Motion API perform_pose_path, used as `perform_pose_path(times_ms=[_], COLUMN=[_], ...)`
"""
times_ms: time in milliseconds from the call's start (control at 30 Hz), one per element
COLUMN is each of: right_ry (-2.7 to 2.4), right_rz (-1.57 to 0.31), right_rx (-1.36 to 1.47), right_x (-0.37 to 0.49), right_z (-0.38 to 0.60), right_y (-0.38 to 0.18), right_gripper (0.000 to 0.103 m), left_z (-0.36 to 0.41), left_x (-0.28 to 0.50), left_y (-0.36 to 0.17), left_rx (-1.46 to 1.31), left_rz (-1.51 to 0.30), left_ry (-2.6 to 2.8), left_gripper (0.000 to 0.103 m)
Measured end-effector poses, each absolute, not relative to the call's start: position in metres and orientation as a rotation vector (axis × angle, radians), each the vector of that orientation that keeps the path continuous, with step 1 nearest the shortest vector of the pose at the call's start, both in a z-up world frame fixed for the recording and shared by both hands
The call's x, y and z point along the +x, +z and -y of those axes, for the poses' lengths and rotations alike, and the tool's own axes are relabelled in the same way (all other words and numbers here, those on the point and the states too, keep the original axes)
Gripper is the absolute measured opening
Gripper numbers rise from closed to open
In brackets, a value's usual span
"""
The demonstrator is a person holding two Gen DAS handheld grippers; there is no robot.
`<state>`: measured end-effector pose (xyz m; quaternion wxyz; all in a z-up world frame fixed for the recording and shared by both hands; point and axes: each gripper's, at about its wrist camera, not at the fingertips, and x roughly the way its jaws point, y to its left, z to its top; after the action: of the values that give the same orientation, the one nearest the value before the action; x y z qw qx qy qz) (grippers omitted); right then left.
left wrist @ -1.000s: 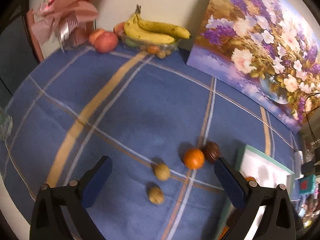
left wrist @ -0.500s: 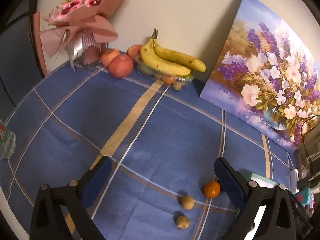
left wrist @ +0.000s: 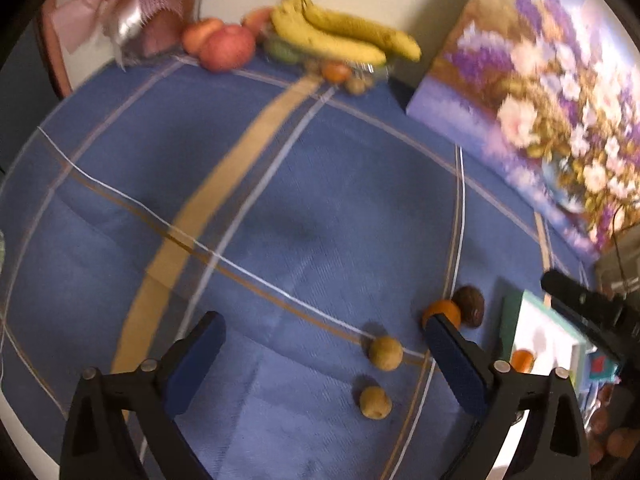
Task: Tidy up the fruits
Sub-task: 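Grasp a dark brown date with the right tool while the left tool grasps a small round brown fruit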
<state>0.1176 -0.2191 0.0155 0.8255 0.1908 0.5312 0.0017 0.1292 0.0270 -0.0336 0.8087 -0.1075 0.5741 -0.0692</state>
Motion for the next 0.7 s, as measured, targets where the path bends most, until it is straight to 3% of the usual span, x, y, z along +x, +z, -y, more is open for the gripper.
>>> perform_pose_path(times_ms=[100,267,467,567,700], right_ry=[0.014,0.023,0.010,0.001,0.003], right_rz=[-1.180,-1.262,-1.321,-1.336,-1.314], right_rx=[0.412,0.408,0.413,0.416,0.451], right_x=[0.126,0.135,0.140,0.141,0.142], right_z=[0.217,0.208,0.197,0.194,0.193], right_y=[0.004,-0.021,-0.050,-0.061,-0.059], right_gripper=[0.065,0.063,0.060,0.058,0.051], left_z=[-0.020,-0.011,0.000,0.006,0.014], left_x=[0.129,0.127,0.128,0.130,0.133], left_y=[-0.048,-0.060,-0.067,-0.072,-0.077], left_rx=[-0.243,-0.253,-0.237,-0.250,-0.271], left_rz=[-1.282,-1.318,-1.347,-1.361,-1.381], left_ry=[-0.176,-0.200,-0.237,-0.261,-0.300], left_gripper=[0.089,0.088,0.077,0.064,0.038])
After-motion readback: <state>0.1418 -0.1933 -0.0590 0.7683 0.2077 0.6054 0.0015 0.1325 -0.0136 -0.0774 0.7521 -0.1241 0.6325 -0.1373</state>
